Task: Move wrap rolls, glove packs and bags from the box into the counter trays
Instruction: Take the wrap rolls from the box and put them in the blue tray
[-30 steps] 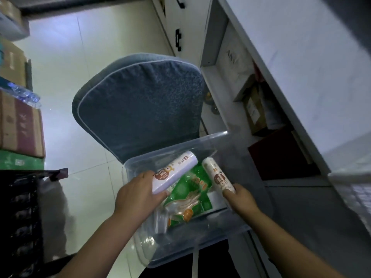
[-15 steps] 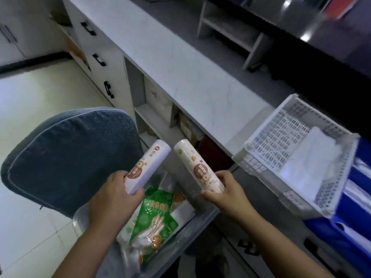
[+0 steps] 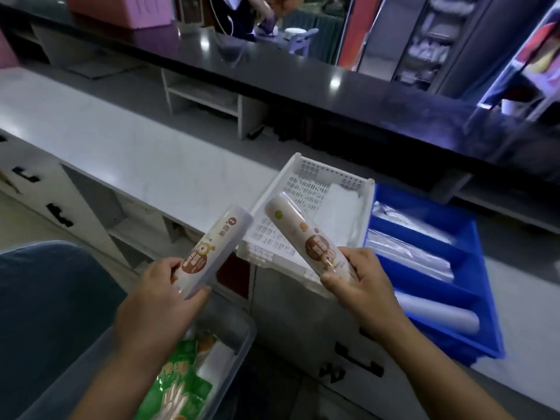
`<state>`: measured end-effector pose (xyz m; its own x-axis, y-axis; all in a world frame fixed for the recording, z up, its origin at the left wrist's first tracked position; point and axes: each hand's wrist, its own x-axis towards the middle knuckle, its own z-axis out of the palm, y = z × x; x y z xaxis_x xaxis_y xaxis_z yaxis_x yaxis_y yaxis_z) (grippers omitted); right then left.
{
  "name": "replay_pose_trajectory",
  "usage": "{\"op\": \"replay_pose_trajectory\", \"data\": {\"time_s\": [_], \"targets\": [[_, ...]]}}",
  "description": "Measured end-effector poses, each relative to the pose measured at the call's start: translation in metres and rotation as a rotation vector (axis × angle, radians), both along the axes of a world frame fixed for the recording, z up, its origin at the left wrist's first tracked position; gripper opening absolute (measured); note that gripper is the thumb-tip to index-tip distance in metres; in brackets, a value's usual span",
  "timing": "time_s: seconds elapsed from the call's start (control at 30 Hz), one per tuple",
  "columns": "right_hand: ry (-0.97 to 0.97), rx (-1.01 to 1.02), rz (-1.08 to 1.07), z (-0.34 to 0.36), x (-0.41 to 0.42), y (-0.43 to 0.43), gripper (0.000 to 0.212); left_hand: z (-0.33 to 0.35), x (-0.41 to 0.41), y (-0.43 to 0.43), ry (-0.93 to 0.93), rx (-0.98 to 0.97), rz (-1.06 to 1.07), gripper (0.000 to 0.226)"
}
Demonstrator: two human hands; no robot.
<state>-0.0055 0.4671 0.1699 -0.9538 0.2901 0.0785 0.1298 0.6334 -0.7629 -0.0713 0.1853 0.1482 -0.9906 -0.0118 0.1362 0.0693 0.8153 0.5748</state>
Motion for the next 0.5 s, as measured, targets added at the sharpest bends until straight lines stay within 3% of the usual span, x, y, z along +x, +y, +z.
{"op": "replay_pose_trajectory", "data": {"time_s": [0.17, 0.5], "targets": [[0.05, 0.169, -0.091, 0.014, 0.041, 0.096, 0.035, 0.022, 0.014, 0.058, 0.006, -0.059, -0.108, 0.05], [-0.225, 0.513, -0.016, -0.021, 0.077, 0.226, 0.044, 0.035, 0.045, 0.125, -0.01, -0.111, -0.186, 0.049]]}}
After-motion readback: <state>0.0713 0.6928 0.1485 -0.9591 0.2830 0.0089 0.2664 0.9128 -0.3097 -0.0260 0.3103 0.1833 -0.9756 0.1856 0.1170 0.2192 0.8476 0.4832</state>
